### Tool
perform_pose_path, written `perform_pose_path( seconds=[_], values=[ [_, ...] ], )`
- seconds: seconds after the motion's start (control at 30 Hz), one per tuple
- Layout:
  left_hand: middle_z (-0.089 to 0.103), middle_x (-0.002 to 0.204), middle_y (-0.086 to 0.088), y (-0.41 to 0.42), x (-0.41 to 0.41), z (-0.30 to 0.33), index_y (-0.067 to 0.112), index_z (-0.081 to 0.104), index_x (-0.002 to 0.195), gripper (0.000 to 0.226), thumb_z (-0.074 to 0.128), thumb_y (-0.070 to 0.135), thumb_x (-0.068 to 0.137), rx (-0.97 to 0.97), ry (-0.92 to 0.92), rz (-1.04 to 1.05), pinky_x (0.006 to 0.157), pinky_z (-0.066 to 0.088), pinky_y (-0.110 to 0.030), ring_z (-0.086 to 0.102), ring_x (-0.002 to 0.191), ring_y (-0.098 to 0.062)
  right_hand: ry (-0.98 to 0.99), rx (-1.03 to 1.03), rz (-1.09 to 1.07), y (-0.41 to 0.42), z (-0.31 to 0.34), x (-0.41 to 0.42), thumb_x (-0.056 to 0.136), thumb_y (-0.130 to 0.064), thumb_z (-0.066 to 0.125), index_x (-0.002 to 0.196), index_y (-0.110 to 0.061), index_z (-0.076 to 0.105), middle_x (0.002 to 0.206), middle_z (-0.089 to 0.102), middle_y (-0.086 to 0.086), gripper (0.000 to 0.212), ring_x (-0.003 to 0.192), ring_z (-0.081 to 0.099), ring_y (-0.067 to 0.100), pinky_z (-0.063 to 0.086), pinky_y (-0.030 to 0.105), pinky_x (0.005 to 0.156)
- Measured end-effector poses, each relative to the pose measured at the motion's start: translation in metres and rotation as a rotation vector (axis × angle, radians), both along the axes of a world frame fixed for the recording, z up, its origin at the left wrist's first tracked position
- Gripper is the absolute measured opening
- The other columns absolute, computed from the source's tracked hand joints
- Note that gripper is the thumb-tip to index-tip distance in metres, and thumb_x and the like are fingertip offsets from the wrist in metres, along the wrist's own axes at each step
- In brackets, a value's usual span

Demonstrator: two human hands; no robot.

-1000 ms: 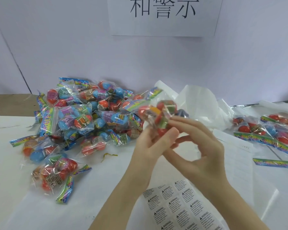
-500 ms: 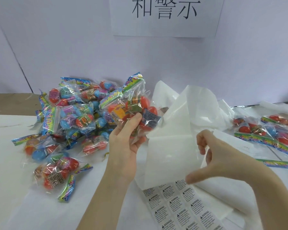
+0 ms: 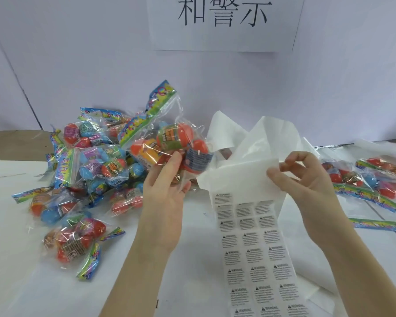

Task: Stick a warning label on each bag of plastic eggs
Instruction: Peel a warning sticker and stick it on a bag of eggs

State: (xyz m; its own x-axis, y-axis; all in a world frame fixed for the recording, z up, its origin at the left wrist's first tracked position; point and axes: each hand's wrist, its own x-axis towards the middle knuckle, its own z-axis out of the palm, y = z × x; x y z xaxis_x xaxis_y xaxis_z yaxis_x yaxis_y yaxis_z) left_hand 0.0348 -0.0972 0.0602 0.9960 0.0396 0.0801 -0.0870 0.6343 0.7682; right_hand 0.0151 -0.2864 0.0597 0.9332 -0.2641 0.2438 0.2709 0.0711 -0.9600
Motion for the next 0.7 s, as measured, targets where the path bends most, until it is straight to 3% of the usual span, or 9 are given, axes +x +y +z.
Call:
perform_pose_path(
  seconds=[0.07, 0.13, 0.27, 0.37, 0.43, 0.5, 0.57, 0.63, 0.7],
  values=[
    [0.073, 0.099, 0.006, -0.002, -0.001, -0.001, 0.024, 0.071, 0.09, 0.022, 0.072, 0.026, 0.067, 0.022, -0.038, -0.044, 0.089, 0.048, -0.035, 0.068, 0.094, -0.009, -0.037, 0.031, -0.022, 0.005, 0.0, -0.001, 0.082, 0.002, 0.061, 0.078, -0.018, 0.049, 0.065, 0.061, -0.018, 0.024, 0.054, 0.063, 0.004, 0.051, 0.016, 0.053],
    [0.074, 0.091, 0.005, -0.006, -0.004, -0.002, 0.024, 0.076, 0.077, 0.013, 0.064, 0.019, 0.074, 0.029, -0.1, -0.097, 0.092, 0.052, -0.037, 0.069, 0.09, -0.01, -0.072, 0.028, -0.06, 0.01, -0.001, -0.001, 0.083, 0.002, 0.061, 0.076, -0.018, 0.052, 0.066, 0.062, -0.018, 0.023, 0.051, 0.062, 0.004, 0.049, 0.015, 0.049],
    [0.073, 0.08, 0.007, -0.011, -0.006, -0.006, 0.026, 0.076, 0.072, 0.019, 0.058, 0.019, 0.074, 0.067, -0.117, -0.181, 0.075, 0.056, -0.024, 0.069, 0.08, -0.007, -0.064, -0.03, -0.126, 0.014, -0.005, -0.001, 0.082, 0.0, 0.065, 0.071, -0.021, 0.059, 0.069, 0.063, -0.017, 0.024, 0.051, 0.058, 0.001, 0.047, 0.013, 0.051],
    [0.074, 0.081, 0.004, -0.015, -0.006, -0.008, 0.02, 0.073, 0.082, 0.014, 0.073, 0.02, 0.068, 0.137, -0.059, -0.213, 0.076, 0.057, -0.027, 0.07, 0.077, -0.009, -0.036, -0.119, -0.212, 0.014, -0.01, 0.0, 0.081, -0.003, 0.068, 0.072, -0.024, 0.061, 0.073, 0.064, -0.016, 0.024, 0.056, 0.059, 0.002, 0.047, 0.012, 0.055],
    [0.074, 0.086, -0.001, -0.018, -0.005, -0.008, 0.016, 0.069, 0.091, 0.029, 0.076, 0.023, 0.064, 0.124, 0.001, -0.215, 0.07, 0.057, -0.024, 0.07, 0.075, -0.011, -0.095, -0.302, -0.337, 0.018, -0.013, 0.0, 0.082, -0.006, 0.069, 0.077, -0.029, 0.061, 0.084, 0.063, -0.014, 0.025, 0.069, 0.059, 0.002, 0.045, 0.008, 0.063],
    [0.074, 0.084, -0.002, -0.019, -0.005, -0.007, 0.014, 0.068, 0.094, 0.03, 0.066, 0.024, 0.066, 0.093, 0.074, -0.212, 0.061, 0.055, -0.021, 0.069, 0.068, -0.011, -0.221, -0.628, -0.513, 0.024, -0.016, -0.001, 0.081, -0.012, 0.072, 0.086, -0.029, 0.064, 0.094, 0.056, -0.007, 0.019, 0.081, 0.051, 0.001, 0.037, 0.006, 0.078],
    [0.074, 0.083, -0.003, -0.019, -0.005, -0.007, 0.01, 0.068, 0.099, 0.035, 0.063, 0.025, 0.068, 0.065, 0.129, -0.219, 0.059, 0.054, -0.02, 0.068, 0.066, -0.01, -0.383, -0.871, -0.628, 0.026, -0.017, -0.002, 0.077, -0.018, 0.072, 0.088, -0.016, 0.072, 0.091, 0.054, 0.001, 0.011, 0.085, 0.048, 0.013, 0.033, 0.019, 0.084],
    [0.073, 0.083, -0.004, -0.018, -0.004, -0.007, 0.005, 0.066, 0.107, 0.044, 0.063, 0.026, 0.069, 0.05, 0.168, -0.221, 0.061, 0.054, -0.02, 0.067, 0.068, -0.01, -0.517, -1.01, -0.564, 0.027, -0.02, -0.002, 0.077, -0.023, 0.069, 0.081, -0.012, 0.074, 0.081, 0.058, 0.005, 0.013, 0.079, 0.051, 0.019, 0.034, 0.029, 0.078],
    [0.073, 0.086, -0.005, -0.016, -0.003, -0.008, 0.005, 0.067, 0.108, 0.047, 0.064, 0.029, 0.068, 0.036, 0.204, -0.232, 0.067, 0.052, -0.022, 0.066, 0.072, -0.011, -0.585, -1.075, -0.41, 0.031, -0.022, -0.002, 0.079, -0.027, 0.066, 0.077, -0.014, 0.075, 0.075, 0.06, 0.003, 0.016, 0.077, 0.048, 0.016, 0.036, 0.03, 0.073]
  ],
)
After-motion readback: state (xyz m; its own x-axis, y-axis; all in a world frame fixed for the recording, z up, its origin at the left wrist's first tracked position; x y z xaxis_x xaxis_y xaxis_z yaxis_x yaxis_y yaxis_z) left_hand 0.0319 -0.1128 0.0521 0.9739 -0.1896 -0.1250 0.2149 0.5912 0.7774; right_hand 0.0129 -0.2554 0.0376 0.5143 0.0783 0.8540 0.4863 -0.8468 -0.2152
